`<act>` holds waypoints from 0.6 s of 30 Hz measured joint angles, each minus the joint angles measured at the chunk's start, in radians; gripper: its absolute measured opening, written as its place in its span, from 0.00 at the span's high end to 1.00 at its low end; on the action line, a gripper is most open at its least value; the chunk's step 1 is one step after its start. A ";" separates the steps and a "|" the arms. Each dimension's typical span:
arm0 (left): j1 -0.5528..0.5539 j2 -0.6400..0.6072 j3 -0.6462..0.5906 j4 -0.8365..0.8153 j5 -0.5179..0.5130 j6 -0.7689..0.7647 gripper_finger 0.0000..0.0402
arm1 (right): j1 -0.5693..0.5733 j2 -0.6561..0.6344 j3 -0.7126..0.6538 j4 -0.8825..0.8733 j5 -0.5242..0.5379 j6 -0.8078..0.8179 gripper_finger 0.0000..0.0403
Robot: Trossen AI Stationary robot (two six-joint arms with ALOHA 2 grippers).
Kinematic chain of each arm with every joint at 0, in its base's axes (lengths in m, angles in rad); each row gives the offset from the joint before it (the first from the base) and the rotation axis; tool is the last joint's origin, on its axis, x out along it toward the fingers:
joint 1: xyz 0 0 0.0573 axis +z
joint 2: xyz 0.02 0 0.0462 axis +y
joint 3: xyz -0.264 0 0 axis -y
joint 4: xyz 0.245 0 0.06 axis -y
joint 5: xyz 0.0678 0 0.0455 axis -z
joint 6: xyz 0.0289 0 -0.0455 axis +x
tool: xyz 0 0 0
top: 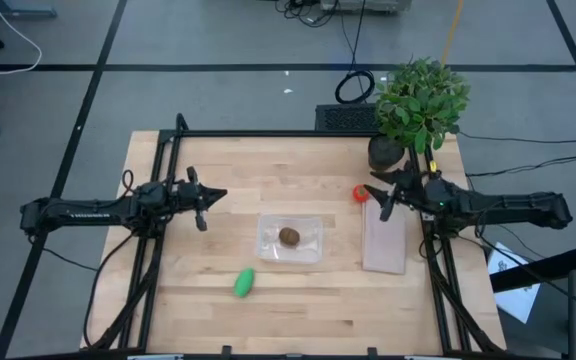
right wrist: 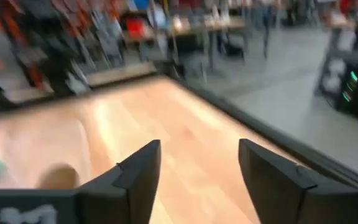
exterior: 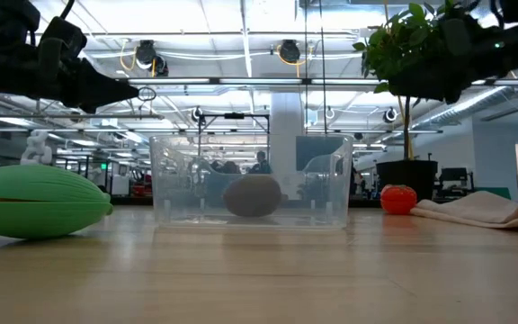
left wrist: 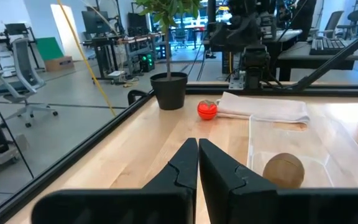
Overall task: Pick and placing Produce into tupperware
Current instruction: Put the tomato into the transparent bin
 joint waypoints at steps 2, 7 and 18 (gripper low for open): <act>0.000 0.000 0.000 0.000 0.000 0.000 0.95 | -0.029 0.058 0.060 -0.112 -0.004 0.021 0.42; 0.000 0.000 0.000 -0.005 0.000 0.000 0.95 | -0.106 0.193 0.205 -0.342 -0.048 0.068 0.29; 0.000 0.000 0.000 -0.009 0.000 -0.001 0.95 | -0.353 0.485 0.399 -0.518 -0.268 0.137 0.24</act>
